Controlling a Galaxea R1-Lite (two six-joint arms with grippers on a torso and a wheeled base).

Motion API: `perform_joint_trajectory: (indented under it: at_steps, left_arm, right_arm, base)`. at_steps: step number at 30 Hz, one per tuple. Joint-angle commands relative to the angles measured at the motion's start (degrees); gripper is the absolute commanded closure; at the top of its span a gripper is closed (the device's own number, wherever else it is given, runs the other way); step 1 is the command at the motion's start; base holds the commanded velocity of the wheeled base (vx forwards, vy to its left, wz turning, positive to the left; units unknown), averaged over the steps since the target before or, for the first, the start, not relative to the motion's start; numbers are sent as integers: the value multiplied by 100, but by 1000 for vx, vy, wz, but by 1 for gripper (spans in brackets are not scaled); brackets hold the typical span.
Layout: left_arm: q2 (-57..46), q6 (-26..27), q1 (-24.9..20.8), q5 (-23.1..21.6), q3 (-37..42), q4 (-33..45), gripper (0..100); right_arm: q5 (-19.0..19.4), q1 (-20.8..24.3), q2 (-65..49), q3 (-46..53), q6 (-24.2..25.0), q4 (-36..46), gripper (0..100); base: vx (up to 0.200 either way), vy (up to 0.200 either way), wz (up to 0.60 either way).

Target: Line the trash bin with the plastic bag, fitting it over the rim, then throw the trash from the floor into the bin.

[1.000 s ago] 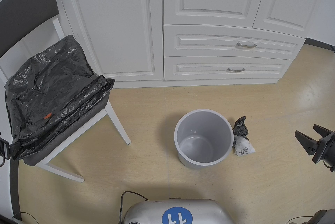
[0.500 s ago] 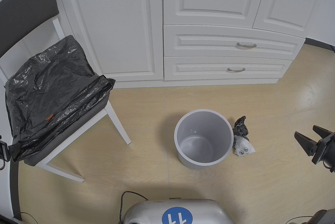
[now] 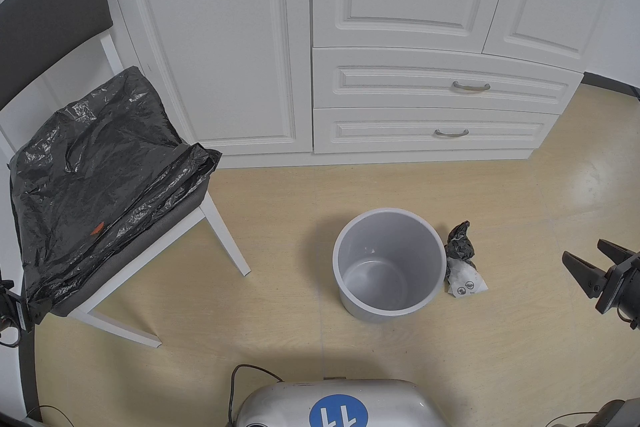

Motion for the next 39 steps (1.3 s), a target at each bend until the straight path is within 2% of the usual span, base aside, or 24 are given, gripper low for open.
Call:
perform_joint_trajectory:
  at_steps: [1,7,15,25,28,31,39]
  left_arm:
    - [-9,91,11,10,99,1,0]
    - [465,161,37,28,-24,-131,0]
    - [984,-6,284,-25,-50,-869,0]
    - [940,-146,380,-254,-86,-913,0]
    - [870,-393,389,-262,-130,-948,0]
    - [764,-771,389,-491,-147,-1089,0]
    - [861,-797,336,-570,-24,-1133,0]
  right_arm:
    - [0,2,-17,-1,-1,-3,0]
    - [0,2,-61,-1,-1,-3,0]
    - [27,2,-61,-1,-1,6,0]
    - [36,2,-79,-1,-1,6,0]
    - [36,2,-79,-1,-1,6,0]
    - [53,2,-70,-1,-1,6,0]
    - [53,2,-88,-1,-1,-3,0]
  base:
    - [0,0,0]
    - [0,0,0]
    - [0,0,0]
    - [0,0,0]
    - [0,0,0]
    - [0,0,0]
    - [0,0,0]
